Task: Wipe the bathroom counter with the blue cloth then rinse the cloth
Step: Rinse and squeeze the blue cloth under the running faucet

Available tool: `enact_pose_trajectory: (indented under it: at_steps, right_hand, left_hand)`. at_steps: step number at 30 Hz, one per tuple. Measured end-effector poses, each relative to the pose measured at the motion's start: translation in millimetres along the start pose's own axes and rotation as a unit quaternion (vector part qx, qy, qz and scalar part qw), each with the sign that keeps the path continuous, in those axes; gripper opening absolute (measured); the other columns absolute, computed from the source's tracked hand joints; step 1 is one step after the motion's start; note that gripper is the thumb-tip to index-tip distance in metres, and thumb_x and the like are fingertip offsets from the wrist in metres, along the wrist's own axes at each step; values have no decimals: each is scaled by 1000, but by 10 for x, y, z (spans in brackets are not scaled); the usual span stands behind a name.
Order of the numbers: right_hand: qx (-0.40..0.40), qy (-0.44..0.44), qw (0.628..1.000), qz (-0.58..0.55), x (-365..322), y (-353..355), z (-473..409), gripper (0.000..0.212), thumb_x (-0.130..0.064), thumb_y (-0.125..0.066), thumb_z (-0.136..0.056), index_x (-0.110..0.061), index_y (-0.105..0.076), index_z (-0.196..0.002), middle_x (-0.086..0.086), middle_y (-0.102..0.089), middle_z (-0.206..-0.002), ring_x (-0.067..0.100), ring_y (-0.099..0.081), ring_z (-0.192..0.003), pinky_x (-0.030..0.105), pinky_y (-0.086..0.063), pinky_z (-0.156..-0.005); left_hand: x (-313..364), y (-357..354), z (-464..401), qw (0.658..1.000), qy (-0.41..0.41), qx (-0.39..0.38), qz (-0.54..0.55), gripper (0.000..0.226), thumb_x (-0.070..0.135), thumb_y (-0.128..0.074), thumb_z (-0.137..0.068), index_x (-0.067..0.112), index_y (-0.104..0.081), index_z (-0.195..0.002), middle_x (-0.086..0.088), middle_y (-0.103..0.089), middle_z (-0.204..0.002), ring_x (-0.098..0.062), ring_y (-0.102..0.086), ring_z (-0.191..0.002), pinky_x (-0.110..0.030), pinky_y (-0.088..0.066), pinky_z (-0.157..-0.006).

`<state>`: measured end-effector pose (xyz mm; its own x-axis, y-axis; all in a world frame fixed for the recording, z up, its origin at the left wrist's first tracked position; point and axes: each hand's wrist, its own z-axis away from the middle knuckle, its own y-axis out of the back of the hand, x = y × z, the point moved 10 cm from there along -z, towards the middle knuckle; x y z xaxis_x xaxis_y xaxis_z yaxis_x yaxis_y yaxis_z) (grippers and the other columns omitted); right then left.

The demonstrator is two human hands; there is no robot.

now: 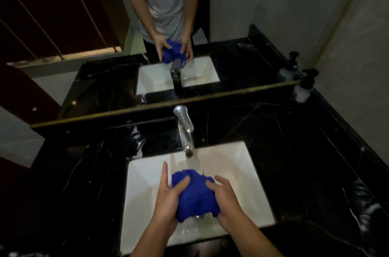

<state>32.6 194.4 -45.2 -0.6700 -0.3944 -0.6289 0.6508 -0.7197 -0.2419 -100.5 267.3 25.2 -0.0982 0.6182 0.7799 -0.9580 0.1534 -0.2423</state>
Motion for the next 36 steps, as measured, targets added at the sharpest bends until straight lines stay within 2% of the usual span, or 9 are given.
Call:
enact_pose_trajectory:
  at_steps: [4,7,15,18,21,24,27,32,36]
  right_hand:
    - [1,77,989,124,-215,-86,-103,52,-11,-58,-99,-34,-30,-136,2,-64,-123,24,-68,-104,47,-59,-92]
    - [24,169,964,206,-399,-163,-166,53,-12,-56,-100,-42,-26,-133,-14,-62,-111,11,-69,-95,35,-62,-80]
    - [77,272,915,289,-853,-177,-493,71,-23,-70,-94,-36,-26,-148,-8,-56,-126,3,-62,-98,32,-58,-85]
    - [76,408,832,368,-1368,-438,-285,85,-27,-75,-88,-38,-20,-151,-17,-44,-142,2,-48,-127,28,-45,-106]
    - [7,544,707,452,-1826,-956,-63,90,-23,-76,-87,-35,-17,-154,-9,-40,-155,6,-38,-142,24,-36,-113]
    - [-50,542,622,563,-1973,-1361,-100,96,-21,-71,-88,-39,-6,-157,-5,-46,-152,15,-54,-128,31,-52,-97]
    - [-76,542,562,620,-1957,-1590,-163,94,-16,-68,-91,-40,-6,-158,-6,-40,-155,14,-53,-129,21,-48,-82]
    - [-121,523,557,634,-1893,-1788,-327,94,5,-58,-90,-36,-10,-159,-5,-16,-168,8,-9,-155,26,-43,-103]
    - [-143,502,575,630,-1924,-1772,-395,88,-2,-63,-90,-34,-16,-157,-3,-20,-166,10,-18,-153,25,-38,-112]
  left_hand:
    - [-233,21,-358,995,53,-1,85,81,4,-63,-96,46,-29,-156,-7,-68,-127,-32,-76,-97,-44,-63,-67]
    - [-308,2,-623,998,31,15,62,67,10,-53,-103,48,-32,-154,-7,-70,-126,-27,-76,-99,-41,-63,-70]
    - [-182,101,-1149,989,-6,-7,148,63,8,-48,-105,50,-36,-151,-9,-63,-139,-30,-74,-107,-43,-63,-70]
    - [-148,89,-1198,985,-4,-11,171,62,10,-49,-105,50,-35,-151,-8,-62,-141,-31,-73,-107,-45,-63,-69]
    - [-131,40,-1194,981,5,-13,191,63,10,-50,-104,49,-34,-152,-6,-65,-132,-30,-74,-104,-47,-63,-67]
    - [-107,-33,-1165,977,23,-14,211,69,11,-55,-101,47,-30,-155,-6,-68,-123,-32,-74,-104,-49,-62,-72]
    - [-90,-103,-1161,969,46,-11,243,78,13,-58,-99,44,-19,-159,-6,-68,-123,-31,-71,-106,-50,-59,-76]
    - [-106,-117,-1244,966,66,-17,248,90,-4,-53,-96,47,-14,-159,-10,-60,-136,-36,-72,-106,-50,-60,-71]
    - [-48,-104,-1306,967,59,-18,246,90,-9,-48,-97,48,-13,-158,-12,-56,-137,-34,-76,-95,-49,-62,-65]
